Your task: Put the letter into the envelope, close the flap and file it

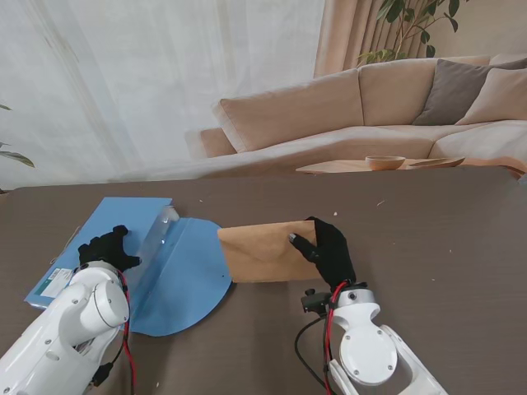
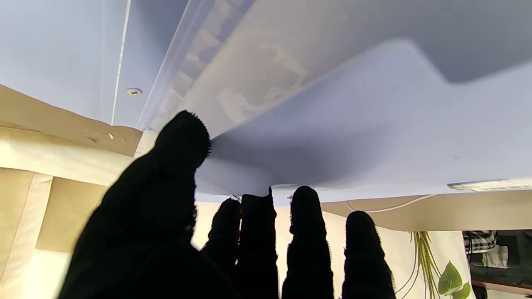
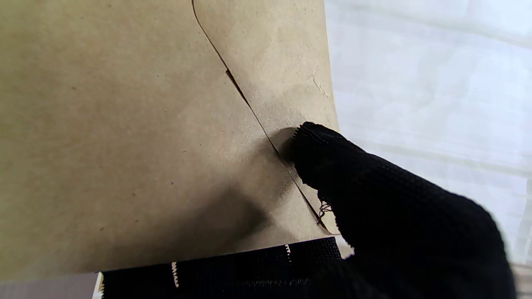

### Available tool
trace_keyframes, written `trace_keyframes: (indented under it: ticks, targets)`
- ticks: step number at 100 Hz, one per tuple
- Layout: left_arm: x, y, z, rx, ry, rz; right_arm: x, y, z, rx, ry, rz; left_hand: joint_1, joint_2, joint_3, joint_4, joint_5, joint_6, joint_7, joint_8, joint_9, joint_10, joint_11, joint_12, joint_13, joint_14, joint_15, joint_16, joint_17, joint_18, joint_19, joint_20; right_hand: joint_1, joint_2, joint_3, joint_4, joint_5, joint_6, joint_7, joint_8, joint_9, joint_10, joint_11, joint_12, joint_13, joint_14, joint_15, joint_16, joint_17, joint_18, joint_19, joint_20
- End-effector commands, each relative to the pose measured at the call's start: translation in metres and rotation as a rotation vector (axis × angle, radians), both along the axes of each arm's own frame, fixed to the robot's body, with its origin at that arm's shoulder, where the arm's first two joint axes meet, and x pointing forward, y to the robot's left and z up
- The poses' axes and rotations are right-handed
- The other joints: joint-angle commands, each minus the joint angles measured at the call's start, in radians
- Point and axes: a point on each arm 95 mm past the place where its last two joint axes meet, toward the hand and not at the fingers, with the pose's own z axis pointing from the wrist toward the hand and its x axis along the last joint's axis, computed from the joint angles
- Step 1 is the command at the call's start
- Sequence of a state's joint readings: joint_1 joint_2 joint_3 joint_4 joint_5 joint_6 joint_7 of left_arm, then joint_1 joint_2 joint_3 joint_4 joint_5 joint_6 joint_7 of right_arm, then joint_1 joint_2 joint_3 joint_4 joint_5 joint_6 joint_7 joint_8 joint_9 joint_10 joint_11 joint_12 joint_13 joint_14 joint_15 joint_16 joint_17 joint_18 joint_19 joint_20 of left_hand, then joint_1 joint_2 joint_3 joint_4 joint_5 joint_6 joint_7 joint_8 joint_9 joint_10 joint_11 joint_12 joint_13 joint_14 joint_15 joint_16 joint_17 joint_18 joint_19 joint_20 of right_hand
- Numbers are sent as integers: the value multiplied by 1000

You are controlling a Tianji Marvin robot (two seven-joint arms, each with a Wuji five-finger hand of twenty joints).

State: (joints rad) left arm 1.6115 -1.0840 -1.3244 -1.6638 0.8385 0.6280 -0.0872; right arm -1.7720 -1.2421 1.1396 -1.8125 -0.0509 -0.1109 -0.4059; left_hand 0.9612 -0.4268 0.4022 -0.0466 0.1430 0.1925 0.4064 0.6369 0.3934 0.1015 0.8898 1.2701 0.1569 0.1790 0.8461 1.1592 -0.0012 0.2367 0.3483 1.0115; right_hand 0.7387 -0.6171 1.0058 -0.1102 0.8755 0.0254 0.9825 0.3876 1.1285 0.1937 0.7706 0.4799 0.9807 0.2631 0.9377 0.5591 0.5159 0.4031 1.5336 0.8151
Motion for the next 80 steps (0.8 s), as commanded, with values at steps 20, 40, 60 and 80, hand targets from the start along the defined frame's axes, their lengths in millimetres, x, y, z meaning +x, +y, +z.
trace_keyframes:
  ticks: [20,40,60,80]
  targets:
    - [-4,-7,13,-67,7,-50,22,23,9,-35,2,105,136,41,30,13,-6,27,56,-21,134,-89,159,67,42,19,38,28,-6,23,70,-2,29,-4,12,11,45,-6,14,-9,35,-3,16,0,40,17,17,10,26,17,45,20]
    - [-7,-8,21,-96,8,-79,36,33,10,-77,-13,149,158,48,20,9,-6,37,104,-18,151,-91,168,69,57,23,60,37,-12,28,119,-16,36,8,-4,6,40,-21,13,-13,25,-6,11,-1,27,14,11,7,14,11,40,18]
    - [-10,-10,28,-122,19,-114,49,40,10,-140,-70,183,180,57,4,15,-3,44,123,-39,161,-89,174,61,69,26,66,38,-23,31,174,-60,43,26,-32,2,34,-72,13,-5,10,-18,1,-1,1,6,1,6,-5,-1,32,16]
    - [-13,-12,33,-153,36,-139,59,50,8,-188,-117,222,186,62,1,13,9,49,114,-50,167,-86,176,58,69,26,65,37,-26,31,184,-68,47,32,-46,-1,37,-102,10,0,8,-27,-10,-4,-5,-2,-9,3,-10,-6,28,15]
